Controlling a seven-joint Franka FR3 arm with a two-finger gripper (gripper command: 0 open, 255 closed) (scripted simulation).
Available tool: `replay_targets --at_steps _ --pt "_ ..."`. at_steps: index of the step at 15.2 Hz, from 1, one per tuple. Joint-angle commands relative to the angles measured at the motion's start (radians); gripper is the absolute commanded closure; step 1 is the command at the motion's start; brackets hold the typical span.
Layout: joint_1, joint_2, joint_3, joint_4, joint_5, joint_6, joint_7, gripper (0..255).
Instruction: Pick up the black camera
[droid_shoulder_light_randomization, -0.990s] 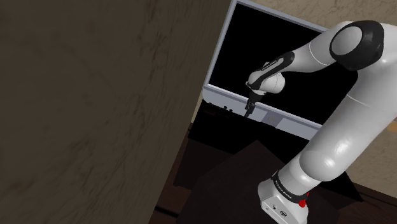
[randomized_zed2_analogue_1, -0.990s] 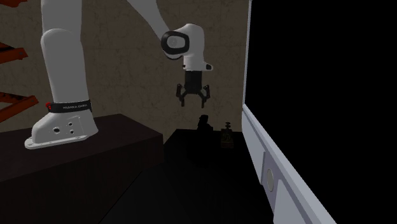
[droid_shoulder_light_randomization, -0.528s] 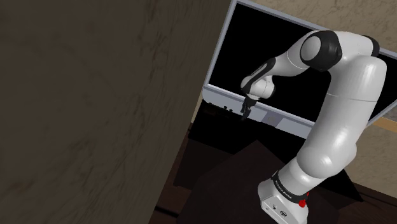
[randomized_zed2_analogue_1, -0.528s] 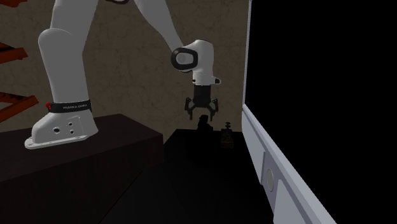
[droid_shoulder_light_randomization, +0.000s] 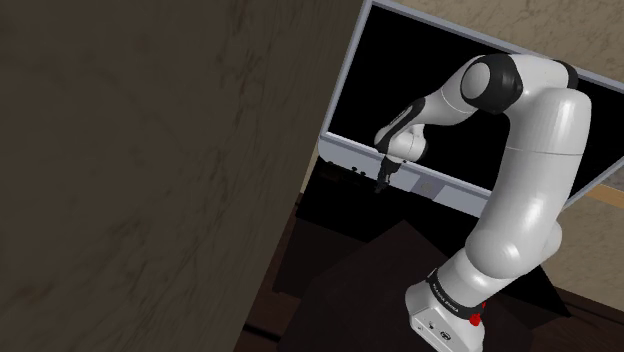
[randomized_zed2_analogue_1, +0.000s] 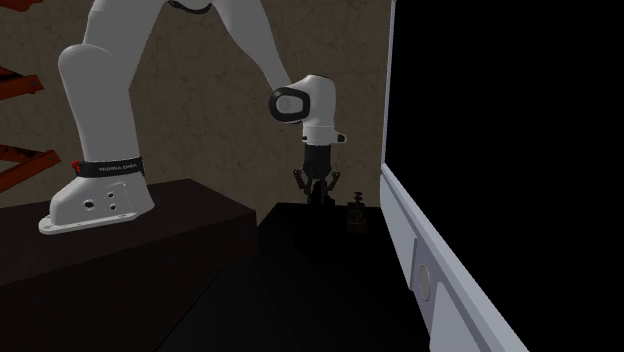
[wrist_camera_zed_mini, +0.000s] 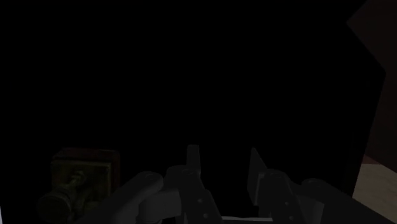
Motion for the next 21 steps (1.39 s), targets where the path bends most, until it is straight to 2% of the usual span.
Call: replay_targets --at_steps 1,8,21 --pt "-0.001 0.002 0.001 0.000 0.001 0.002 -0.001 255" --pt "0.000 0.002 0.001 0.003 0.001 0.000 0.000 255" --pt "0.065 -0.165 -0.088 -0.019 -0.123 -0.135 0.086 255"
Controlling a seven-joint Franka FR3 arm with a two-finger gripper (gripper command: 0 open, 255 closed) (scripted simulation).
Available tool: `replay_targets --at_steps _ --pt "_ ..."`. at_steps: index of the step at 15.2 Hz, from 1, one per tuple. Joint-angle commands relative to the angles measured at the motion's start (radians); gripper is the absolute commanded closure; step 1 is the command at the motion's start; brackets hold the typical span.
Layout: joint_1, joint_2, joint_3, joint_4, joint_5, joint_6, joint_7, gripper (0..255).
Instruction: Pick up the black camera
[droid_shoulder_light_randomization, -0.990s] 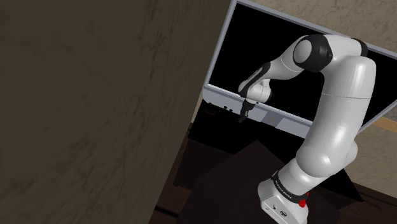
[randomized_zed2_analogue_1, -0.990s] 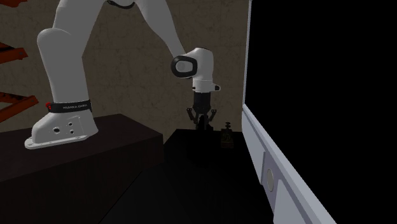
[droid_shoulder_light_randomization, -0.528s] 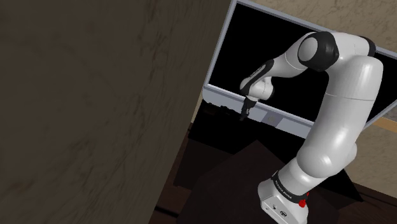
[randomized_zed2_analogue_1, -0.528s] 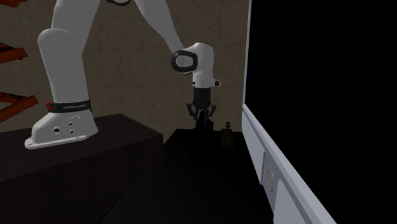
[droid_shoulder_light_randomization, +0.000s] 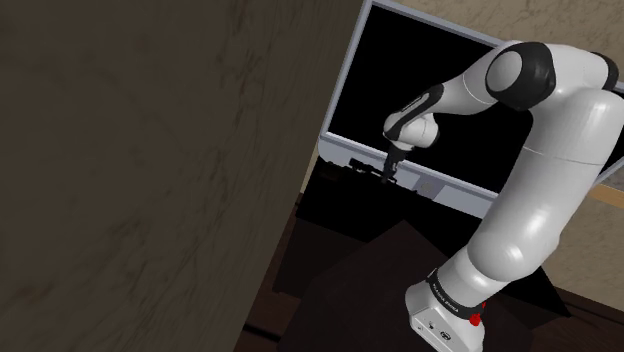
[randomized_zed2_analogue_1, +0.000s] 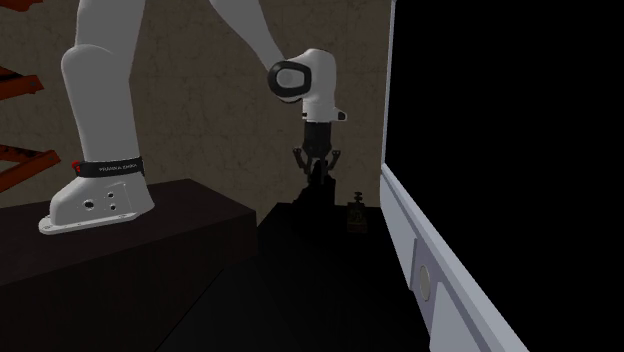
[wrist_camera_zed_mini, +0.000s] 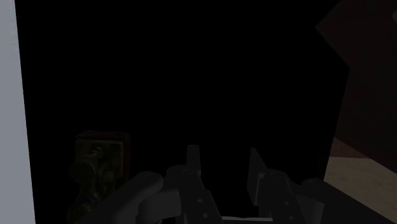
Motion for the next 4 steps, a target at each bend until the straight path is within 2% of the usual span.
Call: replay_targets --at_steps 1,4 --pt "0.008 -0.025 -0.011 0.001 -0.019 -0.021 0.014 255" --pt "0.012 -0.039 -0.016 0.002 -0.031 -0.033 0.022 255"
